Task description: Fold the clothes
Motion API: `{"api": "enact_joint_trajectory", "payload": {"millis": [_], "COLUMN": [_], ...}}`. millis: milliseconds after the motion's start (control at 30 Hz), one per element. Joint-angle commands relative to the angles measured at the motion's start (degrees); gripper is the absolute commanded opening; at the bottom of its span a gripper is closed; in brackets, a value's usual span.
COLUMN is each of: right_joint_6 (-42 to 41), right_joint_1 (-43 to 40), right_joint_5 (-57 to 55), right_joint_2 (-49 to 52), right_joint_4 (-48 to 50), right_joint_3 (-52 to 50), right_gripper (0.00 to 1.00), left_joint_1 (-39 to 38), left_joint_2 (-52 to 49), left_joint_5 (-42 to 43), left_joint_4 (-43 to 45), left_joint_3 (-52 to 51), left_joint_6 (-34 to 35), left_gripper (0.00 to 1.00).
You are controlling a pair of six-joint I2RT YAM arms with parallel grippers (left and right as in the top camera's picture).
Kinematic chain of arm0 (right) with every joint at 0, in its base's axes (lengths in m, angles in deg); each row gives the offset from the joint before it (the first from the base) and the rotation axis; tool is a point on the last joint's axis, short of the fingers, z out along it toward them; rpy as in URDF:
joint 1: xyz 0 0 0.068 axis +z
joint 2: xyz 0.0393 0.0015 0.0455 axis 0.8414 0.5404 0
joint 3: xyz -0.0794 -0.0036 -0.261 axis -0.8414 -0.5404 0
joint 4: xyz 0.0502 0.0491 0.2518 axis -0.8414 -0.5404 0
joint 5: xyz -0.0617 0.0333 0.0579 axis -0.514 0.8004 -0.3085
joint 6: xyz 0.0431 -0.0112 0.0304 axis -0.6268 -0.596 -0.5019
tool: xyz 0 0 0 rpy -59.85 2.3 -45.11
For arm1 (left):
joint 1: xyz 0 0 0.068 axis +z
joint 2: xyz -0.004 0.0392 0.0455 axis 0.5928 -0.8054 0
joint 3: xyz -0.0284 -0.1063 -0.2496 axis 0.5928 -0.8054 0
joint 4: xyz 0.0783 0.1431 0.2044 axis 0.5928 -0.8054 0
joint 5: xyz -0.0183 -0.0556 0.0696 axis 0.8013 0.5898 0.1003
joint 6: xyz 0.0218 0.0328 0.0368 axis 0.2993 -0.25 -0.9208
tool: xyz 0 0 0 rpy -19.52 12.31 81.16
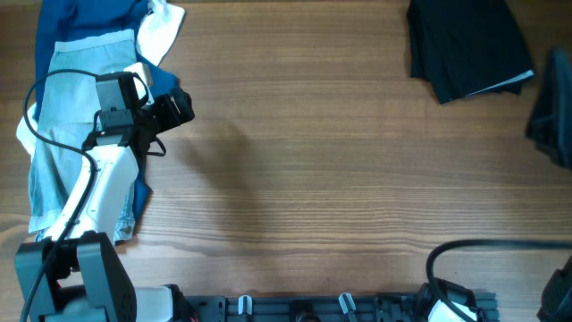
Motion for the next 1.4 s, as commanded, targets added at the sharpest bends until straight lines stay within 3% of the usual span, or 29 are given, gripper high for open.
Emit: {"api": "enact_joint_trajectory", "payload": {"millis": [0, 100, 200, 233, 367, 633, 800, 933, 1367], "right_joint_6": [1.6, 9.4, 21.0, 21.5, 11.6, 9.3, 6.6, 6.6, 6.6], "right_joint_1": [0.1, 2.2, 10.3, 12.9, 20.5, 21.4, 21.4, 21.4, 21.4], "right_joint_5": [0.3, -0.5, -6.3, -9.4, -23.7, -24.6, -26.2, -26.4, -26.4], "right_joint_2": [-2.6, -6.1, -12.4, -14.3, -22.6, -35.3, -41.8, -46.3, -45.1], "right_joint_4": [-7.8, -8.9, -8.7, -8.2, -1.6, 6.7, 6.7, 0.4, 0.0], "right_joint_3": [-4.3, -13.6, -28.2, -32.3, -49.1, -72.8, -79.4, -79.4, -79.4], "right_gripper": [1.00, 1.00, 1.00, 1.00, 1.00, 1.00, 1.00, 1.00, 1.00], "left_joint_1": [-0.2, -0.2, -0.2, -0.2, -0.2, -0.2, -0.2, -0.2, -0.2], "left_joint_2": [-0.1, -0.1, -0.1, -0.1, -0.1, -0.1, -0.1, -0.1, -0.1], "left_joint_5": [0.3, 0.3, 0.3, 0.3, 0.3, 0.3, 0.3, 0.3, 0.3], "left_joint_4": [0.1, 0.1, 0.1, 0.1, 0.1, 0.1, 0.1, 0.1, 0.1], "left_joint_3": [0.1, 0.1, 0.1, 0.1, 0.1, 0.1, 0.1, 0.1, 0.1], "left_joint_6": [-0.1, -0.1, -0.1, -0.1, -0.1, -0.1, -0.1, -0.1, -0.1], "left_gripper": [1.00, 1.00, 1.00, 1.00, 1.00, 1.00, 1.00, 1.00, 1.00]}}
